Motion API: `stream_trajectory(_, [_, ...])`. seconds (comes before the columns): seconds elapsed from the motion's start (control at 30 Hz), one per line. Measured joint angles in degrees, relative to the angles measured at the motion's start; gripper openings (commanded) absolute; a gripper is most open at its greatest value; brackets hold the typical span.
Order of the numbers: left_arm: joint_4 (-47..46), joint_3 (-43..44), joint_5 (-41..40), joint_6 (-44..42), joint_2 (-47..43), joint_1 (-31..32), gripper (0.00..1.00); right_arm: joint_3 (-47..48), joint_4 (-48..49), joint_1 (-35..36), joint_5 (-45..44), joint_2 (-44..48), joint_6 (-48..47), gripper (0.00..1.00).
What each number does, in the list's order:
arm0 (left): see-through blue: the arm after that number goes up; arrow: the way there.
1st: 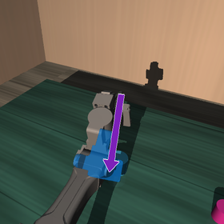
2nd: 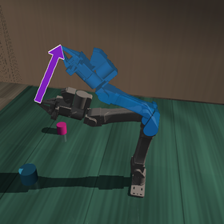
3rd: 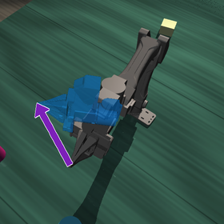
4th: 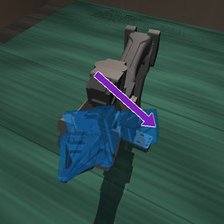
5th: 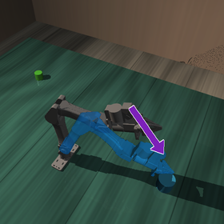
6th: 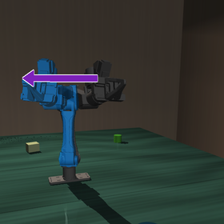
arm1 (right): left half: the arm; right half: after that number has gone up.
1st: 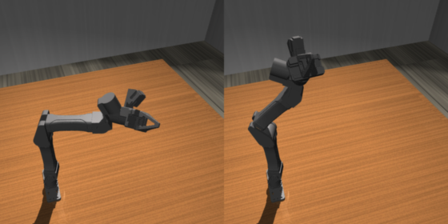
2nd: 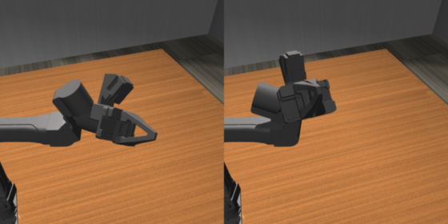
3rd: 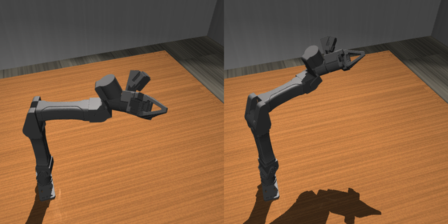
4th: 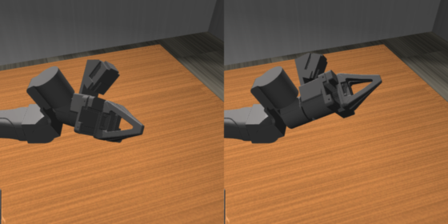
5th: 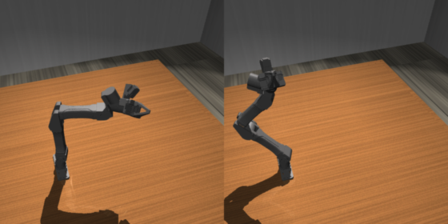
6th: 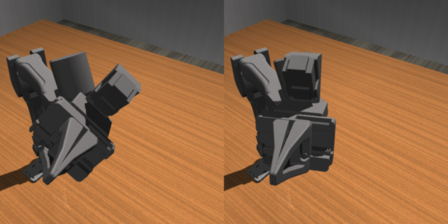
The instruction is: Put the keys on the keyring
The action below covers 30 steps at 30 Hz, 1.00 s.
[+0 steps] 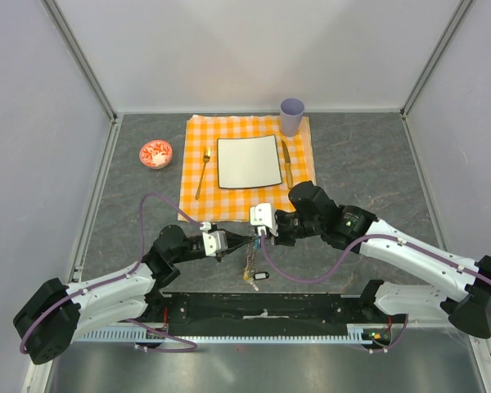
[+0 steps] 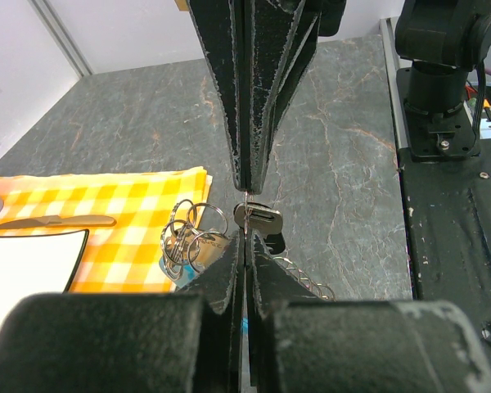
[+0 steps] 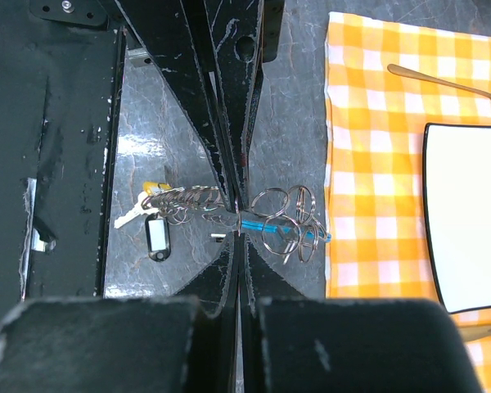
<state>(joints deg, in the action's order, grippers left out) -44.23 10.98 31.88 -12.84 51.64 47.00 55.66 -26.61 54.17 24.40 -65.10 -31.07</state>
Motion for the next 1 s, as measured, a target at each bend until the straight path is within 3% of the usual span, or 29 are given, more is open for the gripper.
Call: stream_trajectory(1.0, [0.0,0.0,0.2,0.0,0.0,0.0,0.02,0.0,0.0,0.1,-1.4,-0.6,1.4,0.0])
